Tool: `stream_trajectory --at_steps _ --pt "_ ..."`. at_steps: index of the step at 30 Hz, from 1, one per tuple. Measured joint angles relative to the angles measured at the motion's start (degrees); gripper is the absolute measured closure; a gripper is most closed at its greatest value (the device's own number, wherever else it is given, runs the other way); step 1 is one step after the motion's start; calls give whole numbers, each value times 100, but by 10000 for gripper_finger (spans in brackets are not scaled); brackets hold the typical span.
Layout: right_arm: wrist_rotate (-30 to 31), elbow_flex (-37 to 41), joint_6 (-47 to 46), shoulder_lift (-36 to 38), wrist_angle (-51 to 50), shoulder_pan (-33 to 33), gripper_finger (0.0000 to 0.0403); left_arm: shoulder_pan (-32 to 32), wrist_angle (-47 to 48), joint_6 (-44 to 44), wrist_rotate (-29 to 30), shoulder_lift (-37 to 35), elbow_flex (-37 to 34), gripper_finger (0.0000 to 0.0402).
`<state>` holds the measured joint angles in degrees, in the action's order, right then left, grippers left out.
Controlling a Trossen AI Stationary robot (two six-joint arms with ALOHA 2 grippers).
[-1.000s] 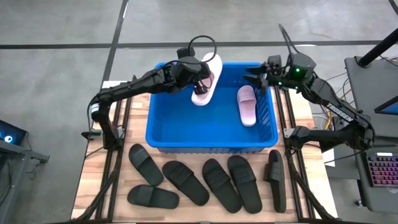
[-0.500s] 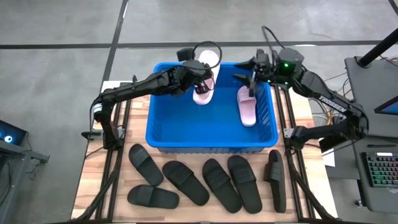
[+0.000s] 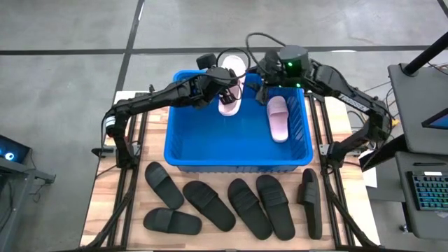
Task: Pick and place slides into bin
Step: Put the pink slide into the blue bin
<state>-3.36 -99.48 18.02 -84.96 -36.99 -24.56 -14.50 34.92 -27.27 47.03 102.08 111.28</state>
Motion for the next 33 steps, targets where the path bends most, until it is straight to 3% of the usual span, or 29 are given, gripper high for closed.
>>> stream_trajectory --at_steps 6,24,29,33 --pt "300 -446 208 -346 -274 100 188 0 -24 180 22 0 1 401" --pt "872 -486 774 -789 -233 174 188 0 -46 400 -20 0 20 401" --pt "1517 -486 961 -924 -107 217 188 -4 -40 392 -38 2 11 401" --pt "1598 -483 1003 -971 -39 221 188 -2 -25 268 -23 4 9 401"
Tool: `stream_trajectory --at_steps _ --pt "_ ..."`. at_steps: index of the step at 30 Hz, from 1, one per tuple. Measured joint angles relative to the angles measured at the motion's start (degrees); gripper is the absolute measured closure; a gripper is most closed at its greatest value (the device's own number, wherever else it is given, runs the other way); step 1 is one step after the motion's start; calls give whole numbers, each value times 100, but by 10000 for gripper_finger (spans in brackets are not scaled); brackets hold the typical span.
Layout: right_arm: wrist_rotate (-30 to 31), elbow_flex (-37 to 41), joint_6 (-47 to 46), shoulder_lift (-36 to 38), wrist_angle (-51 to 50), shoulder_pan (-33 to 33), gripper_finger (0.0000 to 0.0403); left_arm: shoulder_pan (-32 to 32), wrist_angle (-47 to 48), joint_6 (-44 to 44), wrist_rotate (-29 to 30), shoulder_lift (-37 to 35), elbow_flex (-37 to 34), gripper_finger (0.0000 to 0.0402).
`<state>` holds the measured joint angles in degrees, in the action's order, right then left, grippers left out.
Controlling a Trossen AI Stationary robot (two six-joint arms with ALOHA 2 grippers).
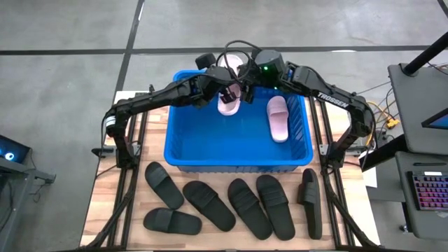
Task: Pick and place slides into bin
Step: Put the pink slide into the blue bin
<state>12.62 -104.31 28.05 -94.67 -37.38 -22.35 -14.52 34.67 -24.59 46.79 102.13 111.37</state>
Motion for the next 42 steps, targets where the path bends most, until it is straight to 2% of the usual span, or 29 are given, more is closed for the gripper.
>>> stream_trajectory --at_steps 12,15,21,22,37,42 --pt "-2 2 53 2 19 -4 198 22 -23 -306 -123 0 2 401" --pt "52 2 49 2 23 -4 236 20 -21 -355 -122 0 2 401" --pt "160 2 59 7 -14 -2 371 20 -19 -471 -113 0 8 401" --pt "187 2 96 7 -15 -2 380 20 -19 -471 -119 0 4 401" --pt "363 2 201 60 -132 0 393 26 -128 -484 -148 0 -9 400" --pt "404 8 243 141 -326 -1 394 31 -154 -483 -386 -20 -8 366"
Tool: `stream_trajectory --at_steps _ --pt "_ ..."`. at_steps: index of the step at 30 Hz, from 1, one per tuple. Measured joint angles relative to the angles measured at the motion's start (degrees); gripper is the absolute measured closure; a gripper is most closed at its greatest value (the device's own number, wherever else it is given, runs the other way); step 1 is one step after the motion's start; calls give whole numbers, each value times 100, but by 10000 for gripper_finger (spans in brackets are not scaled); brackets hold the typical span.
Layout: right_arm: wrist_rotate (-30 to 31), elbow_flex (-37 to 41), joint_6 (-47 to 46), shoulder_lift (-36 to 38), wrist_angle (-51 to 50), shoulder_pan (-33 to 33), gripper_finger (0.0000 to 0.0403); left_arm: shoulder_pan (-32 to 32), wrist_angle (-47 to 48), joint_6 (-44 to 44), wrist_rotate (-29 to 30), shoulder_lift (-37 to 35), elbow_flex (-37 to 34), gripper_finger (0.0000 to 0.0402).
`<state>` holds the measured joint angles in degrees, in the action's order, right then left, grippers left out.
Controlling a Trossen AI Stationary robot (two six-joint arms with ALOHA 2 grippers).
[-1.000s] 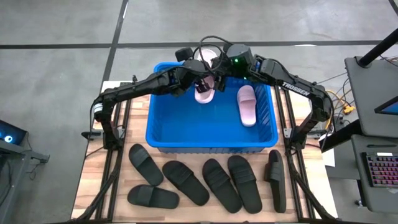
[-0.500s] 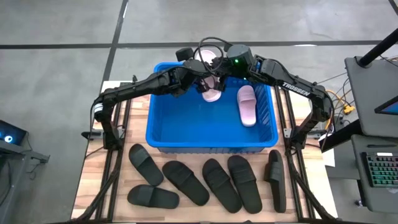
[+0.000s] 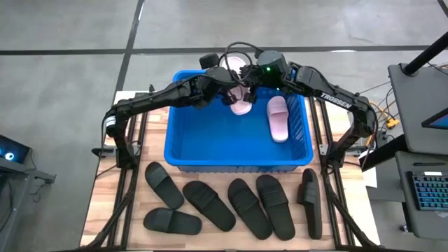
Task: Pick and place slides into bin
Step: Put the pink slide into the blue bin
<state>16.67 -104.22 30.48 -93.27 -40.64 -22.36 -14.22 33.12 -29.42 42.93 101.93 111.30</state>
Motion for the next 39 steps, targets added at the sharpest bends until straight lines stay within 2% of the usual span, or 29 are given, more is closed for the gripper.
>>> stream_trajectory --at_steps 9,14,18,24,30,35,39 --pt "52 2 104 163 -411 -28 394 4 14 15 -146 -108 5 247" --pt "219 4 17 385 -689 -37 394 -5 28 25 -74 -288 5 196" --pt "336 18 -55 602 -968 -40 394 -20 16 61 -69 -430 7 173" --pt "358 391 -400 1135 -1307 -64 394 -43 13 476 -95 -719 -16 168" --pt "416 1609 -858 1993 -1045 -75 394 -57 -29 707 -103 -860 -25 168" --pt "386 3194 -751 2899 140 -92 394 -57 -155 806 -129 -876 -32 168" --pt "68 4283 -582 3473 907 -303 394 -59 -183 821 -128 -859 -34 168"
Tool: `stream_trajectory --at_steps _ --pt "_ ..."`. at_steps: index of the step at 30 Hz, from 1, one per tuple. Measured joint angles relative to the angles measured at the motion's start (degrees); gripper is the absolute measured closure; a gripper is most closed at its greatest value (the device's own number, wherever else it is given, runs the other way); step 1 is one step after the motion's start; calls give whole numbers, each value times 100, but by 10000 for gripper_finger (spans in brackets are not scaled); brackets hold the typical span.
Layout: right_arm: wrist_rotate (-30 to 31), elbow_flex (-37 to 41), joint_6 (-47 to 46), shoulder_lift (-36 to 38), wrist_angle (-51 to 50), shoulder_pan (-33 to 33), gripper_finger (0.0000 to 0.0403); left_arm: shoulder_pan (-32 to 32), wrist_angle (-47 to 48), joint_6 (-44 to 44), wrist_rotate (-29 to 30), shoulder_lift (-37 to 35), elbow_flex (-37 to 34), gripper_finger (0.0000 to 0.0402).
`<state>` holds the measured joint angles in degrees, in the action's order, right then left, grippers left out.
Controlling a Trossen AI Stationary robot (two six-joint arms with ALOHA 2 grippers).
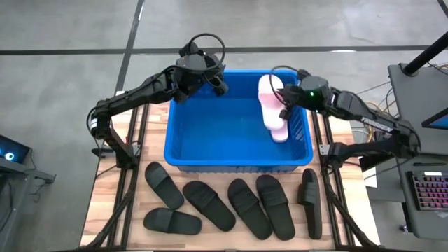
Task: Pick and place slides into bin
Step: Put the pink slide into the blue bin
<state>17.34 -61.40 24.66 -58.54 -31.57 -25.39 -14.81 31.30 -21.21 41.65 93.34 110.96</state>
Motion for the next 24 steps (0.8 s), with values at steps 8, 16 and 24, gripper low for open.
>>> stream_trajectory --at_steps 8,16,24 --pt "-374 1016 328 228 70 -607 394 -9 -487 142 18 16 -103 168" --pt "-678 1214 1141 -71 8 -958 394 -11 -704 151 60 16 -136 168" --pt "-737 1236 1543 -658 48 -1119 394 -11 -687 158 98 16 -166 168"
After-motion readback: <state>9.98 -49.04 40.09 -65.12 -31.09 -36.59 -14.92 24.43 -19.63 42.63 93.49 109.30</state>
